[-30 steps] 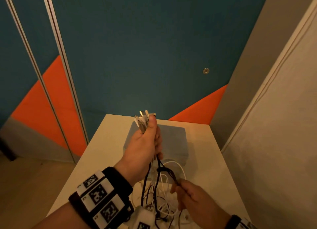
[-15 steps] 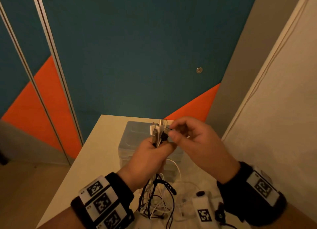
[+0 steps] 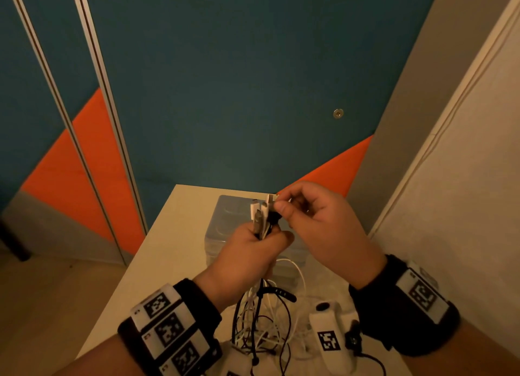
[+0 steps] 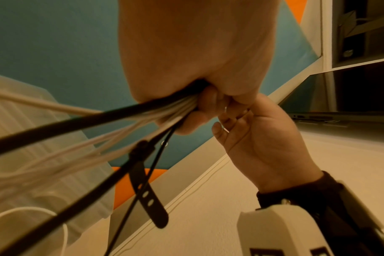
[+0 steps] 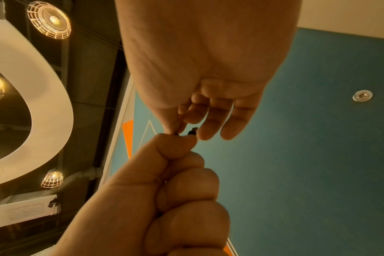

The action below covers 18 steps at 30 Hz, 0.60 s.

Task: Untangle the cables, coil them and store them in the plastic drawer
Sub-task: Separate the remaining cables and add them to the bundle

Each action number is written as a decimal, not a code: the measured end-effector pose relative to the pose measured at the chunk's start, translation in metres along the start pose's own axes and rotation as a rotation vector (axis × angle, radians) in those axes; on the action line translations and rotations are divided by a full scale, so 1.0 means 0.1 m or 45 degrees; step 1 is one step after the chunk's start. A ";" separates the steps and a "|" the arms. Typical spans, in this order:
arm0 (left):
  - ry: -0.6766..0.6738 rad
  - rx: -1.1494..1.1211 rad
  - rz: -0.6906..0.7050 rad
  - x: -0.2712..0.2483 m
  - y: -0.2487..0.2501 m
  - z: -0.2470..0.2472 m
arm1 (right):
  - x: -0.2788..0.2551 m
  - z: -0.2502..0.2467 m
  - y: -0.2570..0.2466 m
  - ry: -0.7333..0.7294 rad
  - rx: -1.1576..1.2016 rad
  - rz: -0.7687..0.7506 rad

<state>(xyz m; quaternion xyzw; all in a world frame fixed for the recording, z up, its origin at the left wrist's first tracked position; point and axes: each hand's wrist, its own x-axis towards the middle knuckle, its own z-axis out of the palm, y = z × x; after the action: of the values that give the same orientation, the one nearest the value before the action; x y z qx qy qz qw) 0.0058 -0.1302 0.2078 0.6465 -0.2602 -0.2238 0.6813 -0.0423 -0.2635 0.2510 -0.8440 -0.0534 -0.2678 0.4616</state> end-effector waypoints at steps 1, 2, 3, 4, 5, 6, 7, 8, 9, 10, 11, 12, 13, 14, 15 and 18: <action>-0.005 0.010 0.000 -0.01 0.00 -0.01 | 0.00 0.00 0.01 0.004 0.018 0.011; -0.011 0.018 -0.004 -0.01 0.00 -0.01 | -0.01 0.00 0.02 -0.003 0.039 0.020; -0.016 0.021 -0.010 -0.03 0.01 -0.02 | -0.02 0.00 0.03 -0.017 0.073 0.027; -0.024 0.017 -0.017 -0.04 0.01 -0.03 | -0.03 -0.01 0.07 -0.026 0.114 0.038; -0.032 0.007 -0.027 -0.05 0.01 -0.04 | -0.04 -0.03 0.12 -0.021 0.151 0.055; -0.039 -0.013 -0.040 -0.06 0.02 -0.04 | -0.05 -0.05 0.20 0.001 0.169 0.082; -0.044 -0.047 -0.054 -0.08 0.03 -0.06 | -0.07 -0.08 0.30 0.032 0.173 0.124; -0.053 -0.094 -0.064 -0.10 0.05 -0.09 | -0.10 -0.10 0.42 0.059 0.170 0.188; -0.069 -0.145 -0.071 -0.11 0.07 -0.12 | -0.13 -0.13 0.55 0.066 0.157 0.269; -0.084 -0.190 -0.082 -0.13 0.09 -0.15 | -0.17 -0.14 0.70 0.039 0.138 0.355; -0.098 -0.232 -0.097 -0.15 0.11 -0.19 | -0.22 -0.13 0.86 -0.008 0.106 0.430; -0.115 -0.273 -0.113 -0.17 0.13 -0.22 | -0.28 -0.10 1.02 -0.067 0.054 0.484; -0.130 -0.306 -0.124 -0.18 0.16 -0.25 | -0.33 -0.07 1.17 -0.134 -0.037 0.518; -0.144 -0.324 -0.132 -0.19 0.18 -0.27 | -0.39 -0.02 1.32 -0.208 -0.162 0.533; -0.156 -0.328 -0.135 -0.20 0.20 -0.29 | -0.44 0.04 1.43 -0.290 -0.288 0.530; -0.182 -0.310 -0.130 -0.22 0.22 -0.31 | -0.57 0.32 1.64 -0.455 -0.426 0.574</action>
<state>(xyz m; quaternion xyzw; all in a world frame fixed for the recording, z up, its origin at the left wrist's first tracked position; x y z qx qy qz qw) 0.0083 -0.0905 0.2274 0.5538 -0.2457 -0.3337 0.7222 -0.0228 -0.3214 0.0854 -0.9322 0.0995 -0.0116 0.3477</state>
